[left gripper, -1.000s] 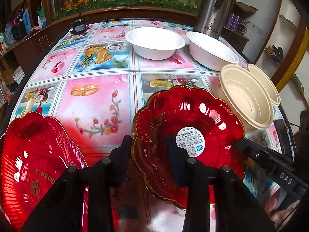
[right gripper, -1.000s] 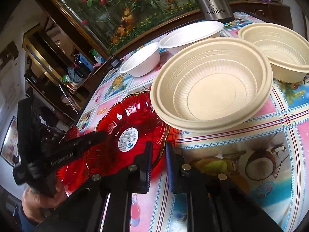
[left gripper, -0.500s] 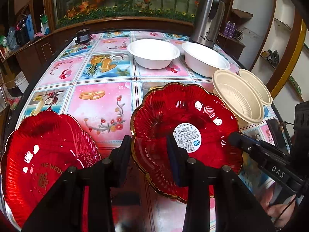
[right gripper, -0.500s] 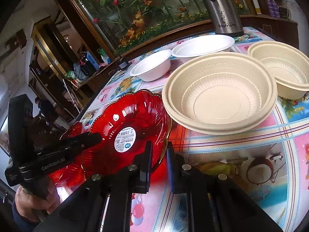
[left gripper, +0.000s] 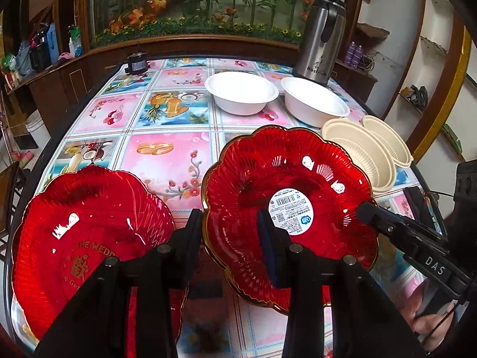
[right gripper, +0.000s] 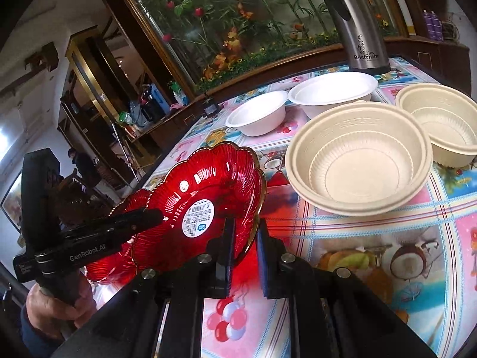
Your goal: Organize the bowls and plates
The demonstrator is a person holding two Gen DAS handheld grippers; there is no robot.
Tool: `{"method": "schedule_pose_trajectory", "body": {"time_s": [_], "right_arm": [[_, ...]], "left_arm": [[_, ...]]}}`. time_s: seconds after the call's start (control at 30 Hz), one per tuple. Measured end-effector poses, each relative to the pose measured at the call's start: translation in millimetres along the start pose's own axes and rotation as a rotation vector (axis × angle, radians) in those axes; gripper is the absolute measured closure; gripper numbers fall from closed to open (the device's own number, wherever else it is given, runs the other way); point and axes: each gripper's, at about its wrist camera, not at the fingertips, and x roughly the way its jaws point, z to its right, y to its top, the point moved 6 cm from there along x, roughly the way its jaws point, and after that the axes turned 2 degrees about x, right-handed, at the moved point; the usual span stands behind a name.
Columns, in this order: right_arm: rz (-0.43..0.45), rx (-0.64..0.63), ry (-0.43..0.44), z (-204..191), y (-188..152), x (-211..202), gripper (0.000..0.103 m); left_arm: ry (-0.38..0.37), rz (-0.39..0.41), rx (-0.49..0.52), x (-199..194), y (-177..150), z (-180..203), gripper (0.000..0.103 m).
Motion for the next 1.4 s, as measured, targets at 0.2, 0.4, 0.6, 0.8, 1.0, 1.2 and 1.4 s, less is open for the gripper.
{"method": "schedule_pose_trajectory", "body": {"time_s": [0.2,0.4,0.6,0.8,1.0,1.2,1.4], "right_arm": [[0.02,-0.01,-0.005,-16,11,-16,0.088],[0.0,-0.029,0.019,-43,16,-10,0.088],[-0.059,-0.077,0.056,-83,5,14,0.088],[-0.127,-0.17,0.068,-130,-11,45,0.087],[-0.205,-0.241,0.057,-162,-30,76,0.086],[-0.257,-0.259,0.029,-169,-38,94,0.086],[-0.313,-0.321,-0.005,-175,-44,105,0.085]], "left_arm": [[-0.008,0.041,-0.004,-18,3,-3,0.068],[0.01,0.078,-0.03,-40,0,-25,0.068],[0.057,0.094,-0.106,-57,-14,-70,0.068],[0.113,0.094,-0.189,-67,-34,-117,0.068],[0.154,0.076,-0.247,-68,-49,-151,0.068],[0.175,0.036,-0.247,-57,-57,-163,0.068],[0.195,0.013,-0.255,-52,-62,-171,0.068]]}}
